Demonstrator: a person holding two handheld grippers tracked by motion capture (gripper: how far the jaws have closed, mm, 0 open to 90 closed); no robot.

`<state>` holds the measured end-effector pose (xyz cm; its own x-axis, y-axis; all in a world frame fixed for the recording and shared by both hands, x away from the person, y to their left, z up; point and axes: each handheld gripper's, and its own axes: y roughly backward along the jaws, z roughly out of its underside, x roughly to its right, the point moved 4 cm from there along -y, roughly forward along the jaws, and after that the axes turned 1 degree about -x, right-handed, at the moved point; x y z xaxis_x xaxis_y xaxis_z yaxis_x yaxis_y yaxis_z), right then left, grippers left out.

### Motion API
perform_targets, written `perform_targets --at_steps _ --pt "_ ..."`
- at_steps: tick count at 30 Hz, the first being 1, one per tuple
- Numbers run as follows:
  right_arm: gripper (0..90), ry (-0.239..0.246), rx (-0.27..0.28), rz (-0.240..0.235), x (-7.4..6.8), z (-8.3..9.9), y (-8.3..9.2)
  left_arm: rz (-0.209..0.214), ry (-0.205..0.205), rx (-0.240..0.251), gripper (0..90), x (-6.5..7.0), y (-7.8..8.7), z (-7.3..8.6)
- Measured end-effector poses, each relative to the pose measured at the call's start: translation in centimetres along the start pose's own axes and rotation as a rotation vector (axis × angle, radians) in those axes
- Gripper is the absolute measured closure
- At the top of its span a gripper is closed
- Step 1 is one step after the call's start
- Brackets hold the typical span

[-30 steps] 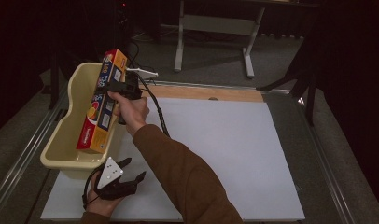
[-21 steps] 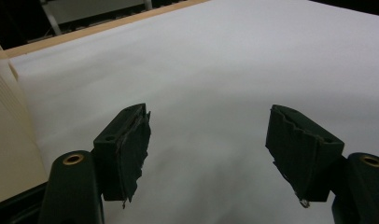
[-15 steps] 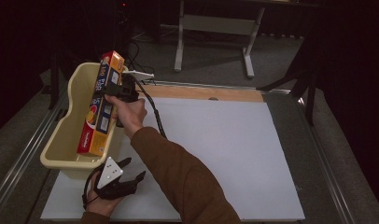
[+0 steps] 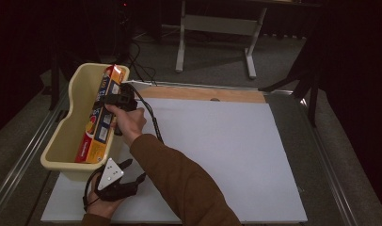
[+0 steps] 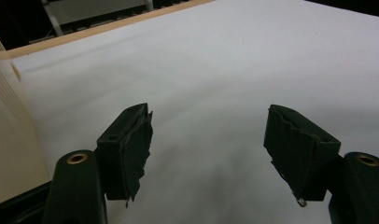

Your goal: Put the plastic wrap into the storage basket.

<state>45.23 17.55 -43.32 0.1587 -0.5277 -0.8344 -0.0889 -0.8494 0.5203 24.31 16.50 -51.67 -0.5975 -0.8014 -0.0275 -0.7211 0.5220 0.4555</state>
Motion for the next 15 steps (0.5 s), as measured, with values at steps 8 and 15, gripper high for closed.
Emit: perform_targets --at_steps 8,15 --pt "37.4 -0.023 -0.010 0.018 0.05 -0.03 -0.06 0.000 0.001 0.001 31.8 0.03 -0.02 0.01" --pt "37.0 -0.028 -0.019 0.054 0.15 0.05 -0.21 -0.002 0.001 -0.003 31.8 0.02 -0.04 0.04"
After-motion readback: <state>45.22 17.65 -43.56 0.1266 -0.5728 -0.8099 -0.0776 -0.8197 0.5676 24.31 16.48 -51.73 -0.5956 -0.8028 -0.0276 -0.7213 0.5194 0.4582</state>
